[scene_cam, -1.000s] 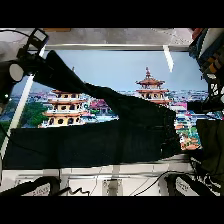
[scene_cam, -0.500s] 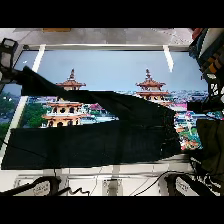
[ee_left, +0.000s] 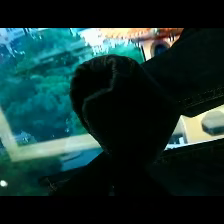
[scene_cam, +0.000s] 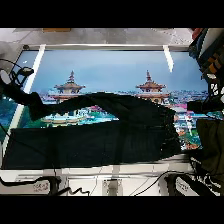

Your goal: Fold the clothes and pants, and hang the long-sleeved shirts on hangers.

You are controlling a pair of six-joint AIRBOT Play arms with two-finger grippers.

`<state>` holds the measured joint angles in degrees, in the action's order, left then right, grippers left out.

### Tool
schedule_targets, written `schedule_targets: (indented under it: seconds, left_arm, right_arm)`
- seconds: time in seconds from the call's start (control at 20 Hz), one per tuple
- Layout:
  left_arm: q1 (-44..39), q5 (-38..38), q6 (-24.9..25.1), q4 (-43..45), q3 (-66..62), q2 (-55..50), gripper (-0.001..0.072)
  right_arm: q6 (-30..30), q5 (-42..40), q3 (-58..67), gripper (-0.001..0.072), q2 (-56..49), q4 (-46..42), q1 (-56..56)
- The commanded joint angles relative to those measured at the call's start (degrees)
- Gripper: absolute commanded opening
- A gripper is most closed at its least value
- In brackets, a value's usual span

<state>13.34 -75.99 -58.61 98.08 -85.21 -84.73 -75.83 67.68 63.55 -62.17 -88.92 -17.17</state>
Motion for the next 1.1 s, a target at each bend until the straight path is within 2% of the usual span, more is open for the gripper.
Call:
schedule_targets:
  seconds: [0.0, 0.15, 0.25, 0.3, 0.4, 0.55, 0.7, 0.8, 0.85, 0.9, 0.95, 1.0, 1.05]
  left_arm:
    - [0.85, 4.79, -4.63, 5.22, 0.02, -2.54, 0.0018]
    - [0.96, 12.81, -5.49, 10.05, -0.04, -2.05, 0.0018]
    - [0.94, 17.07, -5.51, 12.15, -0.04, -0.83, 0.0017]
    - [0.94, 20.04, -5.53, 12.72, -0.04, 0.11, 0.0018]
    - [0.87, 27.78, -5.51, 12.55, -0.04, 2.91, 0.0017]
    - [0.59, 33.66, -5.53, 10.49, -0.04, 7.74, 0.0017]
    - [1.68, 29.38, -5.62, 8.98, 0.20, 9.22, 0.0017]
    - [3.19, 24.92, -5.70, 7.34, 1.66, 8.70, 0.0016]
    - [4.02, 23.45, -5.75, 6.58, 3.41, 8.52, 0.0017]
    - [4.70, 22.12, -5.75, 6.64, 5.40, 8.46, 0.0016]
    - [5.42, 21.07, -5.75, 6.64, 7.89, 8.39, 0.0017]
    - [6.05, 20.39, -5.77, 6.62, 10.21, 8.31, 0.0017]
    - [6.56, 19.89, -5.75, 6.62, 12.76, 8.28, 0.0017]
  right_arm:
    - [0.07, -3.23, -0.50, 0.0032, -0.02, -1.81, -0.02]
    - [-0.31, -10.91, -2.51, 0.0030, -0.04, -1.16, -2.91]
    - [-3.06, -13.31, -2.82, 0.0030, -0.52, -0.63, -7.87]
    - [-4.85, -13.94, -2.82, 0.0030, -0.87, 1.33, -11.39]
    - [-4.44, -12.68, -2.84, 0.0030, -1.88, 10.08, -18.64]
    - [4.72, -4.42, -2.84, 0.0030, -5.55, 25.53, -26.27]
    - [15.96, 9.64, -2.84, 0.0030, -11.96, 36.24, -27.74]
    - [16.81, 14.88, -2.89, 0.0034, -16.28, 37.07, -27.04]
    - [16.72, 15.32, -2.99, 0.0153, -17.92, 37.29, -26.91]
    - [16.26, 15.06, -3.21, 0.0395, -19.06, 37.99, -26.58]
    - [16.13, 14.58, -3.54, 0.0494, -19.93, 39.04, -25.90]
    - [16.17, 13.35, -3.89, 0.0495, -20.65, 39.41, -24.92]
    - [16.17, 11.98, -4.07, 0.0537, -21.35, 39.30, -23.74]
